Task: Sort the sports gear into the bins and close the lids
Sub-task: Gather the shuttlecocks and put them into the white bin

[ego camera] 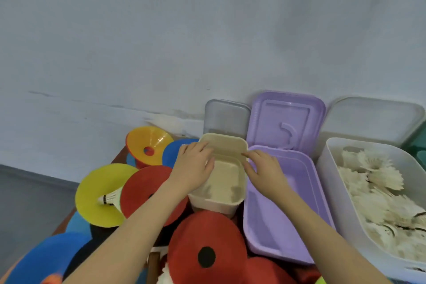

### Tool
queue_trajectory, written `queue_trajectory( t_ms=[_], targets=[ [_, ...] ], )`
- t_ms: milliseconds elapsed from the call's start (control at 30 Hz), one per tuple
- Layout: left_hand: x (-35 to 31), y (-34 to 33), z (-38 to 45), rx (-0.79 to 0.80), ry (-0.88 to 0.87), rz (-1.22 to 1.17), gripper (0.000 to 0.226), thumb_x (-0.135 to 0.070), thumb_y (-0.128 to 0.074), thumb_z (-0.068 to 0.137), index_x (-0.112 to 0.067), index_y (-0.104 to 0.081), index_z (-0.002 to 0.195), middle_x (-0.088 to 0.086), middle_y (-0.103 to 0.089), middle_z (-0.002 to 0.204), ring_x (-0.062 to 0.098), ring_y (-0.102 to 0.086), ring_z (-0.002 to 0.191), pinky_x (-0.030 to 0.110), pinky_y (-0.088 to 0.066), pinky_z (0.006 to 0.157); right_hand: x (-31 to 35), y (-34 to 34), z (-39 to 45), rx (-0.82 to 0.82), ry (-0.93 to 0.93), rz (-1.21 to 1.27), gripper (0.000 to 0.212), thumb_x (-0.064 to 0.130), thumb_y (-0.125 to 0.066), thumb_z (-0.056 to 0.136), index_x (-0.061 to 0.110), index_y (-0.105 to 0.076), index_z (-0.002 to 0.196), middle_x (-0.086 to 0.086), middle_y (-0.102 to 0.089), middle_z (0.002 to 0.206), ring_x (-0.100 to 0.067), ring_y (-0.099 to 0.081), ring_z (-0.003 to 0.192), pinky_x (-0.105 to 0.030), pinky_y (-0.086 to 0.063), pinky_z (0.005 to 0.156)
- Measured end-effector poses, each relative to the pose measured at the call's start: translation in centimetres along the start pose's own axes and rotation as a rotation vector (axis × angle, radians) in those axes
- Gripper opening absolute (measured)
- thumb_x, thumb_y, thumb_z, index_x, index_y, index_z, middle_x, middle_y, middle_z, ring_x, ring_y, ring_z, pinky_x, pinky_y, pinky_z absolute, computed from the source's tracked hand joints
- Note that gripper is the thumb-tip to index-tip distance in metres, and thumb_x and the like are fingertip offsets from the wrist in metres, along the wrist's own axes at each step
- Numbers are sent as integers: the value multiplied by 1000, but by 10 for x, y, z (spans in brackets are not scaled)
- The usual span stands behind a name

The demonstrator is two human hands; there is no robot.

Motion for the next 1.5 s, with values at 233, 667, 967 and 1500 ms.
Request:
queue_trajectory(
  t_ms=[233,667,967,1500],
  targets=[
    [125,5,-2,27,31,-5,33,-28,-44,95,-19,-57,124,-1,-42,143,18,-35,131,32,-17,103,79,-71,64,38,20,19,39,30,-41,88,15,-61,117,-3,-64,107,-26,-57,103,-40,-43,87],
    [267,-16,-9,85,171,-21,44,-33,-44,95,-22,-43,138,1,-32,149,21,-28,136,35,-19,106,119,-231,158,351,-192,-58,59,32,-43,96,15,-19,148,-17,-7,155,-39,-21,136,-45,-25,108],
    [316,-60,-14,280,292,-40,63,-49,-35,96,-24,-12,149,6,6,157,23,12,143,40,-3,115,93,-266,173,260,-292,-188,39,29,-45,96,10,-42,130,-14,-40,127,-34,-49,102,-40,-44,83],
    [311,-21,-74,117,178,-81,67,-55,-18,82,-21,-53,128,1,-49,136,24,-42,126,40,-26,101,161,-196,130,-137,45,328,9,15,-62,86,11,-69,91,5,-54,106,-15,-55,91,-47,-47,79]
  ],
)
Point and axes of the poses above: each hand's wrist, its own z-axis towards the middle knuckle, its own y-axis out of the back of the hand, x = y × z, the point moved 9 cm from there along z, towards the middle knuckle
